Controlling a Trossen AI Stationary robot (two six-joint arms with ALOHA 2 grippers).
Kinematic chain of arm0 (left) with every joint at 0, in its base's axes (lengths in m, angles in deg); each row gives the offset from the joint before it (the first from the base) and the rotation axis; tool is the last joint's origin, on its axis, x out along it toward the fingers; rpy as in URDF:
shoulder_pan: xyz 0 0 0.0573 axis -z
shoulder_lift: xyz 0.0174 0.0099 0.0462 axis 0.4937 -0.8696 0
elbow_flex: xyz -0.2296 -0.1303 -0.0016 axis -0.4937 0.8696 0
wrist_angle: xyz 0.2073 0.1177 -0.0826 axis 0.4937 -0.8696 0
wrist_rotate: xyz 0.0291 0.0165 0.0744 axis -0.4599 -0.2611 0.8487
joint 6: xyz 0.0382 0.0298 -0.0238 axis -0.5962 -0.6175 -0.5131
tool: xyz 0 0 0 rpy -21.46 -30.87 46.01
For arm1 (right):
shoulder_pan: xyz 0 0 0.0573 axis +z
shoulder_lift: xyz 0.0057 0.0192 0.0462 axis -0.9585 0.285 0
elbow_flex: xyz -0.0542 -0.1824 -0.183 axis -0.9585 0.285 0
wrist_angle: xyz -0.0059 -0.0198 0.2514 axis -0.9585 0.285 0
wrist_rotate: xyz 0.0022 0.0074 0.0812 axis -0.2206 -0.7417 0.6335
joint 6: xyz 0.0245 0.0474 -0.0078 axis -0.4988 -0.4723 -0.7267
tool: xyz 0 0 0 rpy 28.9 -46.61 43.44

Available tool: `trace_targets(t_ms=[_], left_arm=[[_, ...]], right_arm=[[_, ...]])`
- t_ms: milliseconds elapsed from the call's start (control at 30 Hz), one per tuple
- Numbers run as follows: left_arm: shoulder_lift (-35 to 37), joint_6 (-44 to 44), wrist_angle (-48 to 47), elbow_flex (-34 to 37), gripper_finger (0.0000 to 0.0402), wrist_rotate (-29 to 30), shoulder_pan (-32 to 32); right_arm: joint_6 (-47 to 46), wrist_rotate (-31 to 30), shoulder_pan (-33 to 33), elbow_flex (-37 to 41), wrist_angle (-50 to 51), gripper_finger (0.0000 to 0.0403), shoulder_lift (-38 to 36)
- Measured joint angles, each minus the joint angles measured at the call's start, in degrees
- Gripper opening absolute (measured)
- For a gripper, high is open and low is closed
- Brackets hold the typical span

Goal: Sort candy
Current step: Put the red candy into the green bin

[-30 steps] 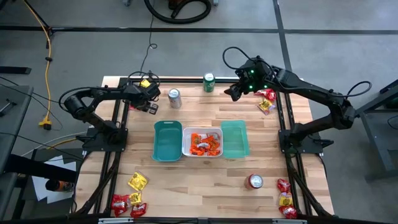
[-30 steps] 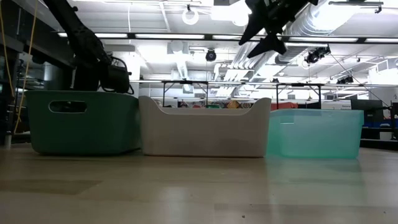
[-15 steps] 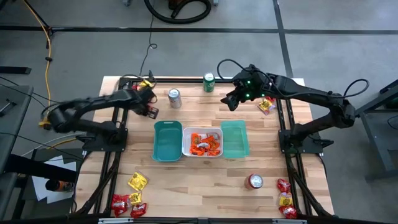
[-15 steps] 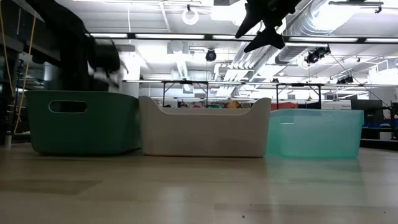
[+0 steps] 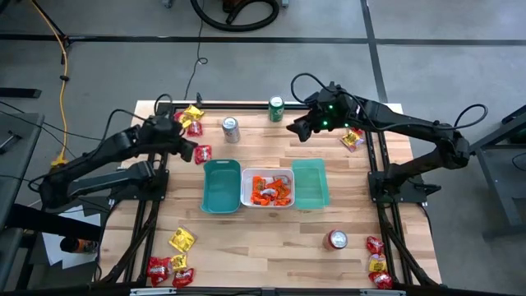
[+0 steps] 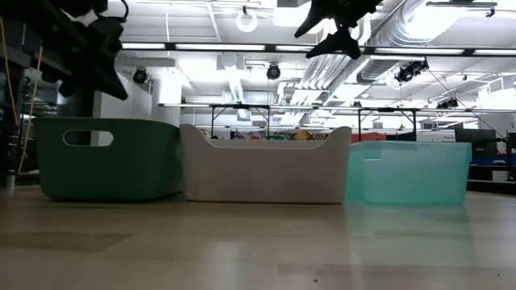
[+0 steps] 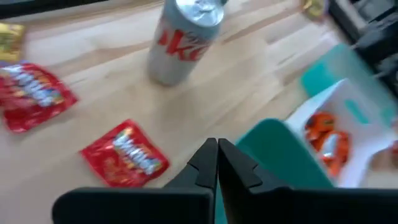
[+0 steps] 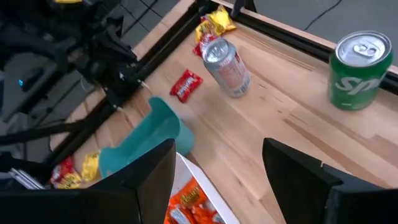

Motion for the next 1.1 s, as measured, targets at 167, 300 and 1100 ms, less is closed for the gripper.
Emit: trace_targets(t_ms=[167,300,1100], left_arm=[[-3.27,-2.20,0.67,1.58,0.0009,3.58,0.19],[-9.82,-5.35,3.35,1.81,0.0049,4.73,-0.45],[-44.38,-9.23,14.93,1.70,0.0270,8.93,-1.06]], right_arm=[[-2.75,0.00,0.00,0.00,-0.02,0.0236,0.00],[-5.20,0.02,0.00,0.00,-0.02,0.0236,0.00],[-7.70,0.11,0.00,0.00,0.26,0.0236,0.00]])
